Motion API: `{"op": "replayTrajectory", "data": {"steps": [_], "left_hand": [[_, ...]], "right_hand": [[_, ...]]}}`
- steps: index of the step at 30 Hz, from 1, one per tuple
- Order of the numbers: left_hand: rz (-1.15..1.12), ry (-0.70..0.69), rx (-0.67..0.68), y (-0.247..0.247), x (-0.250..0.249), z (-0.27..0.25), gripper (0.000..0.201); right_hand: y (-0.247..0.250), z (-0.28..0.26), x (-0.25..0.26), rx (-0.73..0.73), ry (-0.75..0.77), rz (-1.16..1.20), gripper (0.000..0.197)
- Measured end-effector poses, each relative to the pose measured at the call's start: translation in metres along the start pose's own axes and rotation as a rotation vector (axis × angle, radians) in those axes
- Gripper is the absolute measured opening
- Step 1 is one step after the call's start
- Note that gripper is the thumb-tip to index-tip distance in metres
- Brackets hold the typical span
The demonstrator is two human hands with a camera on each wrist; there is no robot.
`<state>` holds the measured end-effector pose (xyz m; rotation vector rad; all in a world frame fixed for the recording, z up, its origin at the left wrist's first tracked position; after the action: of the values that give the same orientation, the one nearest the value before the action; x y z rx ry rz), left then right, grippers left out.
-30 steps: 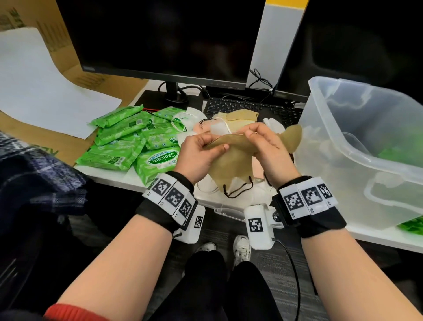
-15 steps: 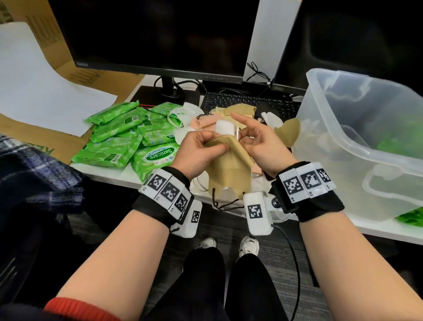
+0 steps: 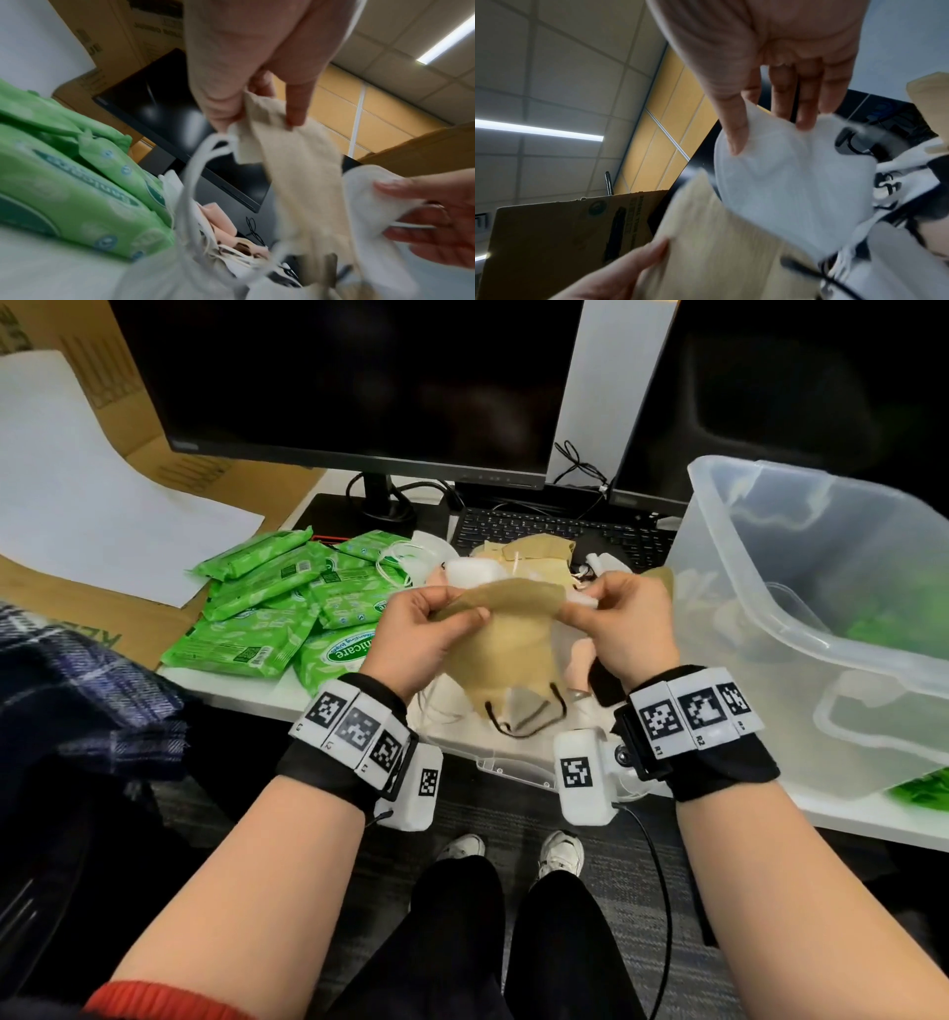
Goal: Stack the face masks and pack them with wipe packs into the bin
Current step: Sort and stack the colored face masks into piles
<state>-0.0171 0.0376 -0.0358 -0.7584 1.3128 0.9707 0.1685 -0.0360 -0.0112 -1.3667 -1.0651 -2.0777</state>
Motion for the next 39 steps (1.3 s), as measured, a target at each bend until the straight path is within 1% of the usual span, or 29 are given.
{"op": "replayTrajectory", "data": {"steps": [3, 4, 6, 8, 10, 12, 14, 15, 17, 19, 21, 23, 25, 27, 29, 30, 32, 35, 37, 39], "left_hand": [[-0.028, 0.019, -0.113, 0.023, 0.002, 0.002, 0.011], [-0.029, 0.027, -0.127, 0.027, 0.004, 0.003, 0.013], [-0.019, 0.044, -0.127, 0.028, 0.007, 0.004, 0.016], [-0.024, 0.055, -0.121, 0.025, 0.009, 0.004, 0.019], [-0.037, 0.044, -0.124, 0.021, 0.009, 0.004, 0.023], [-0.065, 0.009, -0.143, 0.02, 0.005, 0.002, 0.033], [-0.067, -0.01, -0.167, 0.02, 0.004, 0.0, 0.041], [-0.049, -0.019, -0.174, 0.02, 0.003, 0.001, 0.04], [-0.022, -0.02, -0.172, 0.02, 0.003, 0.001, 0.037], [-0.016, 0.004, -0.162, 0.019, 0.005, 0.002, 0.034], [-0.03, 0.048, -0.16, 0.02, 0.009, 0.004, 0.034], [-0.098, 0.087, -0.162, 0.023, 0.012, 0.004, 0.036], [-0.2, 0.115, -0.152, 0.022, 0.012, 0.002, 0.043], [-0.295, 0.15, -0.112, 0.016, 0.009, -0.003, 0.043], [-0.322, 0.169, -0.043, 0.007, 0.006, -0.007, 0.041], [-0.312, 0.16, -0.005, 0.004, 0.004, -0.008, 0.041], [-0.278, 0.107, 0.058, 0.0, 0.0, -0.01, 0.035], [-0.18, 0.042, 0.106, -0.002, -0.003, -0.011, 0.011], [-0.136, 0.026, 0.116, -0.003, -0.002, -0.011, 0.019], [-0.106, 0.013, 0.111, -0.002, -0.003, -0.011, 0.023]], "right_hand": [[0.021, 0.0, 0.003, -0.134, -0.005, 0.041, 0.03], [0.026, -0.001, 0.005, -0.171, -0.002, 0.07, 0.03], [0.032, -0.005, 0.017, -0.239, 0.057, 0.109, 0.03], [0.036, -0.012, 0.035, -0.317, 0.163, 0.028, 0.025], [0.036, -0.02, 0.05, -0.367, 0.227, -0.104, 0.022], [0.024, -0.02, 0.057, -0.306, 0.268, -0.138, 0.028], [0.015, -0.015, 0.054, -0.236, 0.274, -0.097, 0.035], [0.015, -0.013, 0.052, -0.235, 0.258, -0.072, 0.036], [0.022, -0.011, 0.047, -0.285, 0.226, -0.03, 0.035], [0.027, -0.011, 0.049, -0.311, 0.233, 0.045, 0.032], [0.024, -0.012, 0.055, -0.263, 0.269, 0.172, 0.028], [0.015, -0.014, 0.063, -0.138, 0.316, 0.299, 0.022], [-0.002, -0.018, 0.067, 0.047, 0.32, 0.387, 0.021], [-0.02, -0.022, 0.065, 0.197, 0.274, 0.416, 0.022], [-0.033, -0.025, 0.059, 0.27, 0.211, 0.405, 0.027], [-0.036, -0.026, 0.055, 0.272, 0.189, 0.379, 0.032], [-0.037, -0.025, 0.051, 0.254, 0.167, 0.326, 0.041], [-0.036, -0.025, 0.049, 0.219, 0.159, 0.305, 0.048], [-0.034, -0.024, 0.048, 0.199, 0.149, 0.305, 0.049], [-0.031, -0.023, 0.046, 0.16, 0.145, 0.243, 0.046]]}}
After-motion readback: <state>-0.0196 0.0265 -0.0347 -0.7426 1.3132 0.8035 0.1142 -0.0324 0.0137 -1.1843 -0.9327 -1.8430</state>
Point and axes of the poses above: each hand's wrist, its own z-axis towards the middle knuckle, its own y-axis out of the back of the hand, x = y × z, the point moved 10 cm from there along z, towards the middle knuckle, and after that the axes turned 5 degrees about z, right-handed, at the moved point
